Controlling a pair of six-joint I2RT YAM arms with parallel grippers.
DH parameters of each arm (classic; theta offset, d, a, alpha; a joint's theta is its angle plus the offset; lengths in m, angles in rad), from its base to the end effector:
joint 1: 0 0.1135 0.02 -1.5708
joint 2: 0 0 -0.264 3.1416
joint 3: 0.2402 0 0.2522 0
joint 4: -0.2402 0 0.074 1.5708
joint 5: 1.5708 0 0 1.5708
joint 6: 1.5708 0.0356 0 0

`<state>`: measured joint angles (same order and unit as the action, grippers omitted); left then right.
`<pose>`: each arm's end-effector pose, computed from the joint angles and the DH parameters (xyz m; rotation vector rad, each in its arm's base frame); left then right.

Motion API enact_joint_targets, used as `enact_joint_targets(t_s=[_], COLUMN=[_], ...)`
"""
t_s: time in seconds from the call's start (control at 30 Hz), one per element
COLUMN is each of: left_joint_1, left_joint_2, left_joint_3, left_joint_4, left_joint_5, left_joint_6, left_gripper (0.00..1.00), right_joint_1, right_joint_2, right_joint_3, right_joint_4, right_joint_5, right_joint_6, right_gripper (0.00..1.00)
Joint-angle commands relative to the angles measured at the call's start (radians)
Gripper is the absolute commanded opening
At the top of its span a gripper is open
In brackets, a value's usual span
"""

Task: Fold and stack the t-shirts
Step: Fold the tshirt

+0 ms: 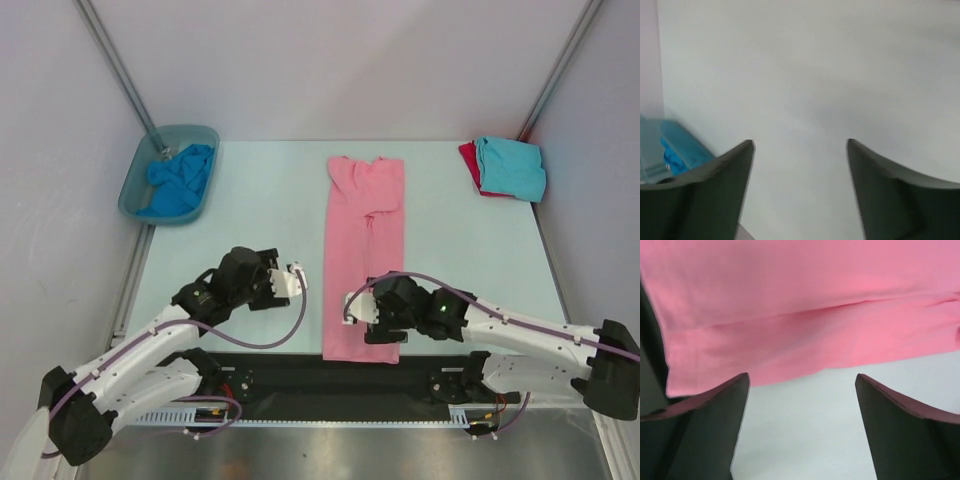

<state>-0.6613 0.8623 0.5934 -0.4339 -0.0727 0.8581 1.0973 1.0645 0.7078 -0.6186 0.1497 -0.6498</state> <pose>0.1467 -0.1109 0.2359 1.5410 1.6780 0.1862 0.0976 0.1789 0.2247 -1.9015 1.6686 -0.0127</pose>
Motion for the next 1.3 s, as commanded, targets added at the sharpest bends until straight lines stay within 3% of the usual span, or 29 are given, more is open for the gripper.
enact_joint_targets(t_s=[0.0, 0.03, 0.23, 0.33, 0.47, 0.6, 0.77, 1.13, 1.27], left_joint_1=[-0.026, -0.027, -0.043, -0.050, -0.086, -0.231, -0.342, -0.448, -0.448], left_joint_2=[0.001, -0.002, 0.087, 0.156, 0.236, 0.236, 0.247, 0.195, 0.211], left_joint_3=[0.026, 0.025, 0.058, 0.068, 0.068, -0.026, -0.098, -0.139, -0.158], left_joint_4=[-0.063, -0.069, -0.127, -0.123, -0.017, 0.183, 0.372, 0.325, 0.384], left_joint_5=[0.184, 0.242, 0.329, 0.356, 0.311, 0.107, 0.031, 0.116, 0.030], left_joint_6=[-0.077, -0.079, -0.077, -0.079, -0.119, -0.087, -0.067, -0.076, -0.088], left_gripper=[0.94, 1.00, 1.00, 1.00, 1.00, 1.00, 1.00, 1.00, 1.00], right_joint_1=[-0.060, -0.072, -0.233, -0.258, -0.231, -0.100, -0.070, -0.145, -0.143], right_joint_2=[-0.052, -0.058, -0.061, -0.025, -0.008, -0.067, -0.083, -0.201, -0.216], right_joint_3=[0.047, 0.064, 0.111, 0.070, 0.006, -0.100, -0.133, -0.103, -0.187], right_joint_4=[0.126, 0.131, 0.117, 0.079, 0.085, 0.138, 0.137, 0.005, 0.123], right_joint_5=[-0.027, -0.044, -0.321, -0.384, -0.322, -0.121, -0.093, -0.280, -0.118], right_joint_6=[0.096, 0.143, 0.257, 0.121, 0.027, -0.037, -0.050, -0.042, -0.037], right_gripper=[0.97, 1.00, 1.00, 1.00, 1.00, 1.00, 1.00, 1.00, 1.00])
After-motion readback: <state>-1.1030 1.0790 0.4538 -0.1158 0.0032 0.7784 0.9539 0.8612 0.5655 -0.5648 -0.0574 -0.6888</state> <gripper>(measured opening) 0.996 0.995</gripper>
